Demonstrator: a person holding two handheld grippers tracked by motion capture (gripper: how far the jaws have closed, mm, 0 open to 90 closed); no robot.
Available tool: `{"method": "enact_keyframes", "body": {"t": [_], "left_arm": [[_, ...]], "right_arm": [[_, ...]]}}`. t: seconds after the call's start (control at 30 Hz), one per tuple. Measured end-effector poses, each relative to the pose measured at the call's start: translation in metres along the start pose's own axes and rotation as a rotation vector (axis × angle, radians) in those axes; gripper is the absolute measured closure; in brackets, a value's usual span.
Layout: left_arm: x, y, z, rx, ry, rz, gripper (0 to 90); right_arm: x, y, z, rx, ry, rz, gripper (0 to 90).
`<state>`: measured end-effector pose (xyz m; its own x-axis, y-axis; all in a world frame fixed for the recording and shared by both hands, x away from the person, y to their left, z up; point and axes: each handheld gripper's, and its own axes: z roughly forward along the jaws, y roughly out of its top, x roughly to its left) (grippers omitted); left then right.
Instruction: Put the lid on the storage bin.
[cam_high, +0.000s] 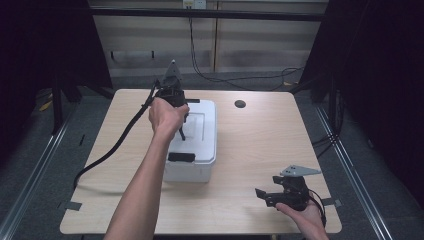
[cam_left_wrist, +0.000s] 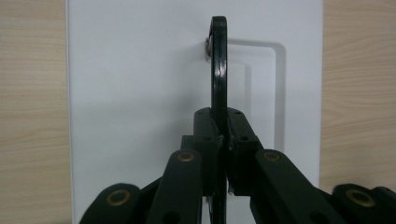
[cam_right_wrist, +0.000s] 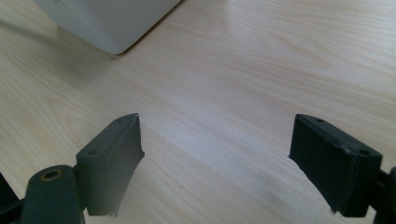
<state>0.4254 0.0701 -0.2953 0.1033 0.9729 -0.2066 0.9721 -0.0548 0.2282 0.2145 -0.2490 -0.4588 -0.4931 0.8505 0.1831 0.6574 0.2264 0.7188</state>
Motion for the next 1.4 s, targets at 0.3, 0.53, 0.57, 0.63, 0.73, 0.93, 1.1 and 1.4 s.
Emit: {"method": "enact_keyframes", "body": {"t": [0.3, 0.53, 0.57, 0.63, 0.73, 0.93, 1.1, 1.4], "left_arm": [[-0.001, 0.000, 0.006, 0.017, 0.016, 0.008, 84.7], [0.001, 0.002, 0.008, 0.027, 0.022, 0.035, 84.1], [0.001, 0.002, 0.008, 0.026, 0.028, 0.037, 83.7], [0.002, 0.002, 0.009, 0.028, 0.023, 0.050, 83.1], [0.003, 0.002, 0.013, 0.037, 0.017, 0.090, 78.4], [0.003, 0.001, 0.016, 0.038, 0.021, 0.136, 69.8], [0.004, 0.000, 0.012, 0.038, 0.016, 0.193, 58.6], [0.007, -0.001, 0.006, -0.005, 0.008, 0.281, 33.5]], "right_arm": [[0.000, 0.000, 0.000, 0.002, -0.002, 0.001, 16.1], [0.000, 0.000, 0.000, 0.003, 0.001, -0.001, 16.2], [0.000, 0.000, 0.000, 0.003, 0.000, 0.003, 16.2], [-0.001, 0.000, 0.000, 0.002, -0.001, 0.006, 16.2], [0.000, 0.000, -0.001, 0.002, -0.006, 0.007, 16.2], [0.000, 0.000, 0.000, 0.004, -0.010, 0.001, 16.2], [0.000, 0.000, 0.000, 0.004, -0.011, -0.003, 16.2], [0.001, 0.000, 0.001, 0.008, -0.013, -0.005, 16.3]]}}
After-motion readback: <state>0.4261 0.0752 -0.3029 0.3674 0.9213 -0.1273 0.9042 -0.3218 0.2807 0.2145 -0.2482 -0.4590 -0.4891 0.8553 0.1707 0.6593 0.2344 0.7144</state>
